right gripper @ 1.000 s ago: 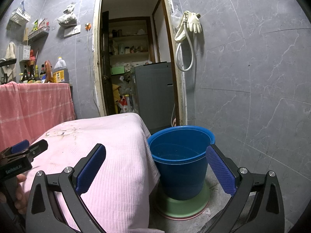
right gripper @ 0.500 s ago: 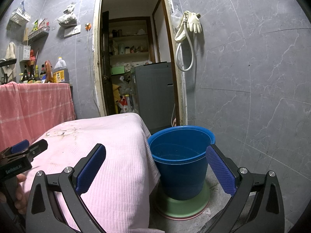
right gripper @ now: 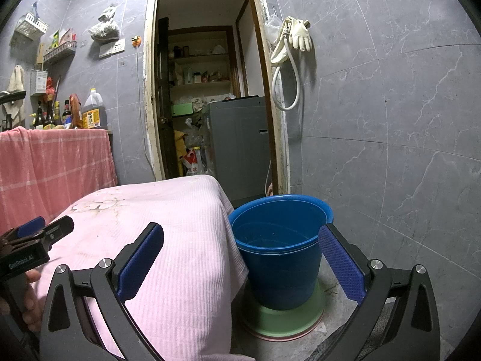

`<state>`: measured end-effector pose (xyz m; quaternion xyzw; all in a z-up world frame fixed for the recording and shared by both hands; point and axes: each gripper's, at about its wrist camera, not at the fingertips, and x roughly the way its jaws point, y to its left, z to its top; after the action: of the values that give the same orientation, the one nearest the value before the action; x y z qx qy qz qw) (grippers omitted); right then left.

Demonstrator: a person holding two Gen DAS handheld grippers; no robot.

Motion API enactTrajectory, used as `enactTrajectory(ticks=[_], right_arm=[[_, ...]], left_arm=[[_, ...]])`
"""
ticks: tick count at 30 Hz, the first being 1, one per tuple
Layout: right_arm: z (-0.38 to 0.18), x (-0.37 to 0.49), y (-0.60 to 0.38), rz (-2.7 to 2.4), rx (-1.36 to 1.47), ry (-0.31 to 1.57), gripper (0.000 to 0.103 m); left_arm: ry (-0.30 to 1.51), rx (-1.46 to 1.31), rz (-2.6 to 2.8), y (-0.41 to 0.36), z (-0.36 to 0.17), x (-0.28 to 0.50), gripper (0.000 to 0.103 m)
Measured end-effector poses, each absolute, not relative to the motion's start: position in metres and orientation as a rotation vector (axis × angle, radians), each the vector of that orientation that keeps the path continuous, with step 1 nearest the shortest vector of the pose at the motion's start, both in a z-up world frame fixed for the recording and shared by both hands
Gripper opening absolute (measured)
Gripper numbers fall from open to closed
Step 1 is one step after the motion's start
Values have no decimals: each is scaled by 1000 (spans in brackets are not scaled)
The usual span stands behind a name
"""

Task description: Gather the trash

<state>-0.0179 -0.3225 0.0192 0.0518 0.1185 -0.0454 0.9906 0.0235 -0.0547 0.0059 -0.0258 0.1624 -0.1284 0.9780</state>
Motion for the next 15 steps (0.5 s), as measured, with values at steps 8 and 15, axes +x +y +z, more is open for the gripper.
enactTrajectory(ticks=[8,15], right_arm=[[19,-18,-322,-91,104,238,103],[19,-18,-322,-91,104,238,103]], left_arm=[[316,-44,-258,-58,9,20,101],[315,-36,-243,-60,8,22,101]])
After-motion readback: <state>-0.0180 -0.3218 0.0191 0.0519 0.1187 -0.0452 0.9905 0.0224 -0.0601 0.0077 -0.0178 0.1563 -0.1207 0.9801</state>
